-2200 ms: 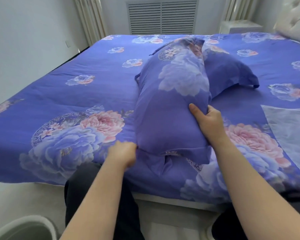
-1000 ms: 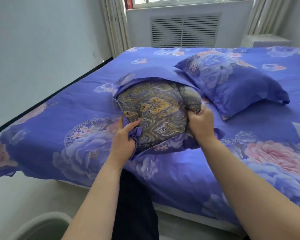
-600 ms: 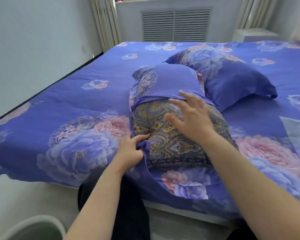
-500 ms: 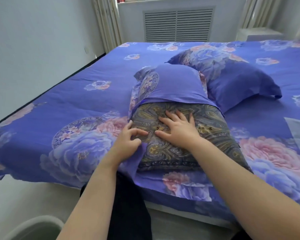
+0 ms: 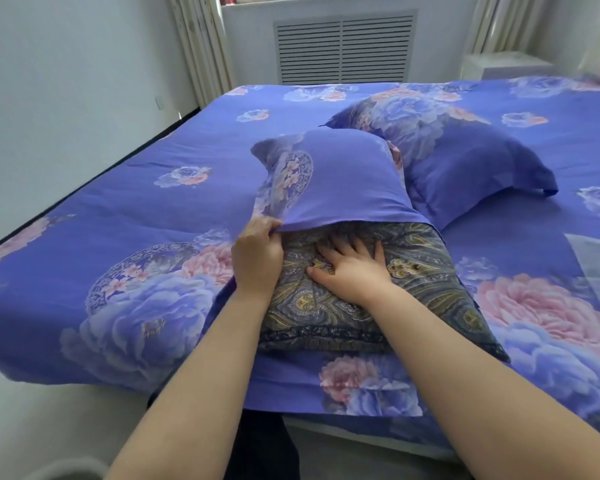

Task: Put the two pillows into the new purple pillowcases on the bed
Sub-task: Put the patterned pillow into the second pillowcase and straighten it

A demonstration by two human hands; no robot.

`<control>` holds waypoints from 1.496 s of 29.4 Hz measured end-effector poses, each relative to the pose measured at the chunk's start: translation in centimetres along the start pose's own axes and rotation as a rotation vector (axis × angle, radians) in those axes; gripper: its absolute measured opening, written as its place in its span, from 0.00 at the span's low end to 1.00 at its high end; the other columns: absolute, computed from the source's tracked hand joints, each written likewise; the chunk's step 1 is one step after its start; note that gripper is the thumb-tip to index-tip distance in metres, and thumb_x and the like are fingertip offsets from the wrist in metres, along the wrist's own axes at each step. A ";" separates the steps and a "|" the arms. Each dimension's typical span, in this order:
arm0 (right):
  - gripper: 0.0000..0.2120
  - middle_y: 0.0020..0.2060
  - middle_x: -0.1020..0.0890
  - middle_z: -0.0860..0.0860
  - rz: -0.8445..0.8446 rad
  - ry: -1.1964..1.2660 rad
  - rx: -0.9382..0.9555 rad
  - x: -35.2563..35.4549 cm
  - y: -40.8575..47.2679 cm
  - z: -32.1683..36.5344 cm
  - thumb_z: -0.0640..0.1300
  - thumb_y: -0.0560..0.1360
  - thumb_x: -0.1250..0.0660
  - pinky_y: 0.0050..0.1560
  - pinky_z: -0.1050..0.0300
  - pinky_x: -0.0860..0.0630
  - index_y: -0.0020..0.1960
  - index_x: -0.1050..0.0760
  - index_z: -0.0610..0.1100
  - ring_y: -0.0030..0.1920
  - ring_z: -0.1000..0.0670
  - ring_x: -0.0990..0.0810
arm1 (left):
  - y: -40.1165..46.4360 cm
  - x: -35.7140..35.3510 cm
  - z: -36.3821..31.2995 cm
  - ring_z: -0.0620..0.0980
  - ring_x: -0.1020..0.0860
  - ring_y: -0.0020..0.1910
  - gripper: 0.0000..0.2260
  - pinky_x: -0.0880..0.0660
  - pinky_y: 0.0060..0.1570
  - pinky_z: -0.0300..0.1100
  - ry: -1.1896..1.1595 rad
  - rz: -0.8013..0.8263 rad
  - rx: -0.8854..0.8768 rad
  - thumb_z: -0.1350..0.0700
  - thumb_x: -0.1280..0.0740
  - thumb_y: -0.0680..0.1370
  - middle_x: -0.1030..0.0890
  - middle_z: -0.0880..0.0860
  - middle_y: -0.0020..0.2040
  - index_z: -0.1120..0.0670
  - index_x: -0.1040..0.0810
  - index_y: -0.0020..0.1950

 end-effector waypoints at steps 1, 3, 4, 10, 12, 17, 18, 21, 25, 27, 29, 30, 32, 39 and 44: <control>0.32 0.77 0.51 0.57 0.011 0.002 -0.004 -0.4 0.2 -0.1 0.71 0.73 0.52 0.72 0.37 0.63 0.75 0.50 0.63 0.76 0.48 0.56 | -1.7 0.0 0.3 0.55 0.21 0.44 0.09 0.30 0.40 0.44 0.013 0.010 -0.022 0.65 0.34 0.71 0.18 0.54 0.44 0.56 0.18 0.47; 0.31 0.77 0.49 0.57 -0.003 -0.008 0.020 -0.8 0.3 0.5 0.70 0.74 0.53 0.71 0.37 0.62 0.75 0.50 0.62 0.76 0.47 0.54 | -4.2 -0.2 2.5 0.57 0.21 0.45 0.07 0.29 0.39 0.46 0.070 0.058 0.039 0.64 0.34 0.73 0.18 0.54 0.45 0.56 0.18 0.47; 0.30 0.76 0.48 0.57 -0.038 -0.014 0.050 -0.8 0.2 1.3 0.69 0.75 0.54 0.71 0.37 0.62 0.75 0.49 0.62 0.76 0.47 0.53 | -4.7 -0.2 3.8 0.59 0.21 0.45 0.05 0.29 0.38 0.47 0.110 0.078 0.094 0.62 0.34 0.75 0.18 0.55 0.45 0.56 0.18 0.47; 0.13 0.52 0.19 0.51 -0.726 0.426 0.056 5.5 -4.1 -0.2 0.52 0.77 0.39 0.62 0.50 0.31 0.55 0.22 0.47 0.55 0.49 0.23 | -2.8 -0.4 4.9 0.61 0.22 0.44 0.11 0.37 0.33 0.43 0.326 0.180 0.164 0.52 0.39 0.80 0.19 0.58 0.44 0.56 0.23 0.42; 0.09 0.46 0.22 0.48 -0.866 0.429 -0.092 7.2 -5.0 -3.5 0.48 0.74 0.35 0.53 0.54 0.33 0.51 0.25 0.43 0.50 0.46 0.25 | -2.8 -0.7 4.1 0.60 0.22 0.43 0.11 0.37 0.32 0.43 0.329 0.181 0.144 0.52 0.39 0.80 0.19 0.56 0.43 0.56 0.22 0.43; 0.21 0.62 0.31 0.44 -0.716 0.256 -0.383 8.8 -2.1 -10.5 0.51 0.72 0.34 0.61 0.44 0.36 0.62 0.32 0.44 0.63 0.40 0.33 | -2.2 -1.1 2.5 0.60 0.25 0.51 0.08 0.29 0.41 0.49 0.436 0.189 0.094 0.55 0.40 0.79 0.22 0.58 0.51 0.58 0.24 0.49; 0.21 0.63 0.31 0.44 -0.678 0.258 -0.377 9.0 -1.3 -11.0 0.51 0.73 0.35 0.60 0.44 0.34 0.63 0.32 0.45 0.63 0.39 0.32 | -1.8 -0.9 1.8 0.60 0.26 0.54 0.07 0.28 0.46 0.51 0.439 0.158 0.064 0.57 0.39 0.79 0.24 0.58 0.55 0.58 0.24 0.53; 0.18 0.61 0.28 0.44 -0.619 0.177 -0.301 9.3 0.5 -10.0 0.51 0.75 0.37 0.58 0.47 0.33 0.62 0.29 0.46 0.60 0.39 0.29 | -0.4 -0.7 -2.1 0.57 0.30 0.65 0.14 0.31 0.61 0.52 0.176 0.083 -0.074 0.52 0.35 0.78 0.29 0.56 0.66 0.55 0.27 0.61; 0.15 0.59 0.26 0.43 -0.654 0.270 -0.351 10.1 1.6 -11.4 0.45 0.75 0.40 0.57 0.47 0.32 0.60 0.25 0.47 0.59 0.39 0.28 | -0.3 -6.6 -3.3 0.52 0.48 0.76 0.30 0.50 0.72 0.60 0.198 0.421 -0.085 0.34 0.43 0.76 0.44 0.48 0.77 0.44 0.44 0.74; 0.16 0.59 0.25 0.42 -0.658 0.467 -0.467 9.4 1.6 -15.3 0.41 0.75 0.42 0.57 0.47 0.30 0.60 0.24 0.47 0.60 0.38 0.28 | -1.4 -8.5 -1.4 0.50 0.55 0.77 0.31 0.52 0.71 0.63 0.255 0.497 -0.030 0.32 0.46 0.76 0.51 0.44 0.78 0.39 0.51 0.76; 0.18 0.57 0.23 0.42 -0.706 0.556 -0.466 8.9 1.3 -17.5 0.38 0.74 0.44 0.55 0.49 0.29 0.60 0.22 0.46 0.59 0.38 0.27 | -2.3 -9.2 -0.2 0.49 0.57 0.77 0.31 0.52 0.71 0.63 0.265 0.501 -0.013 0.33 0.47 0.76 0.54 0.43 0.78 0.39 0.54 0.76; 0.19 0.55 0.21 0.42 -0.780 0.525 -0.388 9.4 0.8 -17.1 0.37 0.73 0.44 0.53 0.50 0.29 0.59 0.22 0.44 0.57 0.39 0.26 | -2.5 -9.4 0.2 0.49 0.57 0.77 0.31 0.51 0.71 0.63 0.271 0.496 -0.005 0.33 0.47 0.76 0.55 0.43 0.78 0.39 0.55 0.76; 0.17 0.49 0.19 0.42 -0.986 0.418 -0.123 10.9 -1.2 -14.2 0.35 0.71 0.43 0.50 0.51 0.29 0.55 0.21 0.40 0.52 0.42 0.25 | -2.7 -9.6 1.0 0.51 0.57 0.77 0.32 0.50 0.70 0.64 0.285 0.500 0.037 0.34 0.46 0.76 0.55 0.43 0.78 0.40 0.56 0.76; 0.16 0.41 0.20 0.40 -0.860 0.144 -0.263 4.8 -4.8 -15.9 0.38 0.70 0.42 0.43 0.44 0.29 0.51 0.19 0.42 0.44 0.35 0.23 | -2.4 -6.7 0.9 0.55 0.28 0.58 0.21 0.28 0.54 0.55 0.193 0.216 0.010 0.40 0.39 0.77 0.26 0.53 0.57 0.47 0.29 0.67; 0.19 0.44 0.20 0.38 -0.741 0.098 -0.330 5.6 -4.7 -16.3 0.40 0.70 0.46 0.45 0.46 0.32 0.54 0.20 0.43 0.47 0.35 0.24 | -3.1 -4.4 0.0 0.57 0.25 0.46 0.11 0.28 0.46 0.51 0.116 -0.016 -0.027 0.48 0.39 0.78 0.23 0.53 0.42 0.52 0.20 0.48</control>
Point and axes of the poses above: each hand's wrist, its own y-axis towards the middle knuckle, its own x-axis out of the back of the hand, z = x × y, the point moved 10 cm from there along y, towards the middle knuckle
